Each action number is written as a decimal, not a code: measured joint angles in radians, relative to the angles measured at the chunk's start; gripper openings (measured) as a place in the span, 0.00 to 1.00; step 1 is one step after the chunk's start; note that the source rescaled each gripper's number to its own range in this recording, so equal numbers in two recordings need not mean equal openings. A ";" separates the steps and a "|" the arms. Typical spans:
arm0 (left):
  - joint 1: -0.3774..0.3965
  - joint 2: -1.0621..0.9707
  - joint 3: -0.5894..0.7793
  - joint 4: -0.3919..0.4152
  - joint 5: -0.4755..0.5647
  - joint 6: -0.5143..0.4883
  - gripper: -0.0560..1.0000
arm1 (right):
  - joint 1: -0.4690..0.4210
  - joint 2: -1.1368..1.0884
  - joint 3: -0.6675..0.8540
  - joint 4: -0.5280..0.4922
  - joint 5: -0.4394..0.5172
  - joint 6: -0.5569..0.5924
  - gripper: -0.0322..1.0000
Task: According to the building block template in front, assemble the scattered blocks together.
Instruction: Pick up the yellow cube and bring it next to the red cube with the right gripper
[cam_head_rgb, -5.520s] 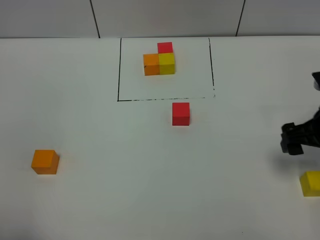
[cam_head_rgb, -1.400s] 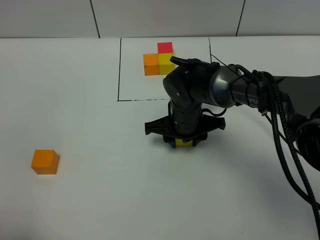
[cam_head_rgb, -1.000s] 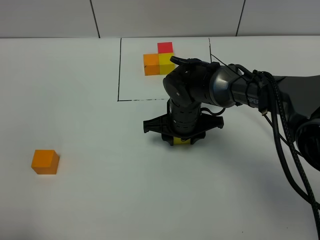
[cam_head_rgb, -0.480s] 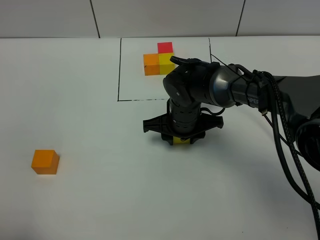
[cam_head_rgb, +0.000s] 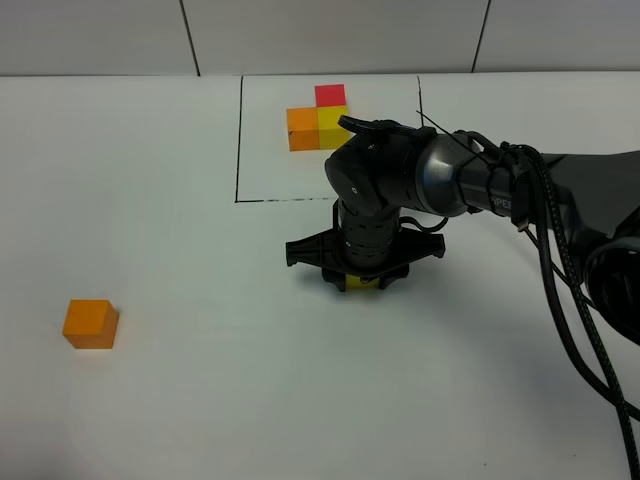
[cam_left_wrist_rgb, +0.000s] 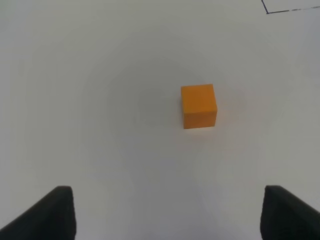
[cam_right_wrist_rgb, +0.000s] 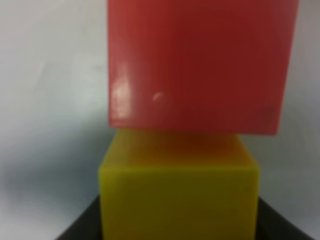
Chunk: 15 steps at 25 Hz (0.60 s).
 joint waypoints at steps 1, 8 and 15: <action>0.000 0.000 0.000 0.000 0.000 0.000 0.74 | -0.001 0.000 0.000 0.000 -0.002 0.000 0.03; 0.000 0.000 0.000 0.000 0.000 0.000 0.74 | -0.015 0.002 -0.001 -0.001 -0.021 0.000 0.03; 0.000 0.000 0.000 0.000 0.000 0.000 0.74 | -0.015 0.006 -0.003 -0.005 -0.021 0.000 0.03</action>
